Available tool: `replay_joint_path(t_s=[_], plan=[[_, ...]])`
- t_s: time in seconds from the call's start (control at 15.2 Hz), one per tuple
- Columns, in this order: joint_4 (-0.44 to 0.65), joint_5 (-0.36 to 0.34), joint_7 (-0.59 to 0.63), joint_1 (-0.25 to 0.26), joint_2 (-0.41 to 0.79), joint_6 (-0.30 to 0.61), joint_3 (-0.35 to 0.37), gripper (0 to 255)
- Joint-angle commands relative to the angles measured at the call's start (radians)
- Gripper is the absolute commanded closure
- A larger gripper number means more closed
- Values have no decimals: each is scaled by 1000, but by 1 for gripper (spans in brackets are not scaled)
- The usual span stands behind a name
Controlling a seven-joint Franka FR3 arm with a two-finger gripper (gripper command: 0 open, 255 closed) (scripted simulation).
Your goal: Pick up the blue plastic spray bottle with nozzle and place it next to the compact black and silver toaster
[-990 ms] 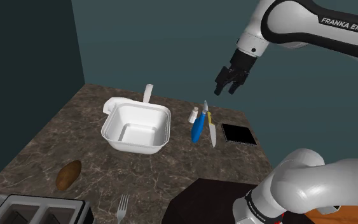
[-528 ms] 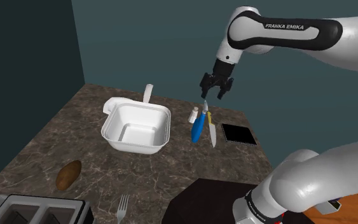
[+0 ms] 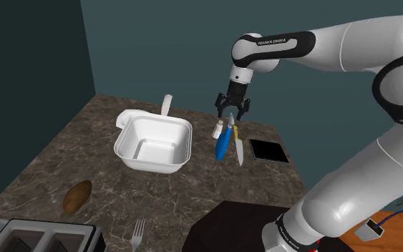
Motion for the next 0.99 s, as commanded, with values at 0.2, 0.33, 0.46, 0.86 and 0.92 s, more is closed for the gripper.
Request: replay_joint_path(t_s=[0.2, 0.33, 0.46, 0.86, 0.92], plan=[[73, 39, 51, -30, 199, 16, -30, 0], [106, 57, 70, -44, 274, 14, -41, 0], [79, 59, 69, -41, 273, 41, -38, 0], [10, 69, 63, -34, 278, 114, -32, 0], [10, 69, 63, -34, 278, 114, -32, 0]])
